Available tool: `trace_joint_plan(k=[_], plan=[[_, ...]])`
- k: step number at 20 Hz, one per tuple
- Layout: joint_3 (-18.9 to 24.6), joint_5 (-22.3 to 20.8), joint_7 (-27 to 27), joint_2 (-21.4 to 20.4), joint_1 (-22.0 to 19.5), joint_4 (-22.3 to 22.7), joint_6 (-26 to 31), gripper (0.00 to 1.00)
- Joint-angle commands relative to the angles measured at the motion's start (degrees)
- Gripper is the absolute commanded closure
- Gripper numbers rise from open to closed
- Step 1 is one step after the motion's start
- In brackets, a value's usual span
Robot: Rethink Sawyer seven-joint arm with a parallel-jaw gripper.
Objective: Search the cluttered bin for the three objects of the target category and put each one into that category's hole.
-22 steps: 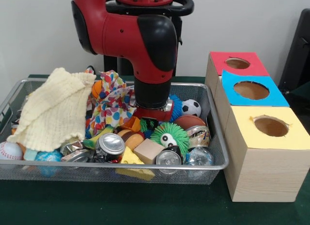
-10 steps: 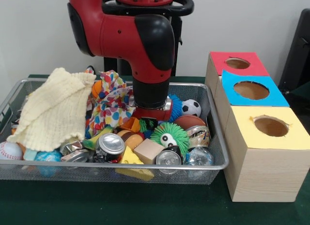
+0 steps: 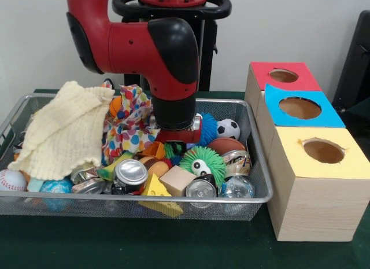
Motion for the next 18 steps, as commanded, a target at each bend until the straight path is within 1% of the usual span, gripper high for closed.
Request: trace_joint_plan(k=[1, 5, 10, 13, 18], plan=[[-2.34, -10.85, -7.54, 14.24, -7.35, -8.88, -4.57, 1.0], [-2.03, -13.47, -7.16, 13.94, -9.01, -8.82, -4.94, 1.0], [-0.22, -16.45, -10.16, 12.5, -12.01, -9.17, -1.77, 1.0], [0.36, -18.47, -11.17, 11.0, -12.92, -9.42, 0.53, 1.0], [0.82, -21.62, -10.69, 10.04, -14.55, -9.67, 1.37, 1.0]])
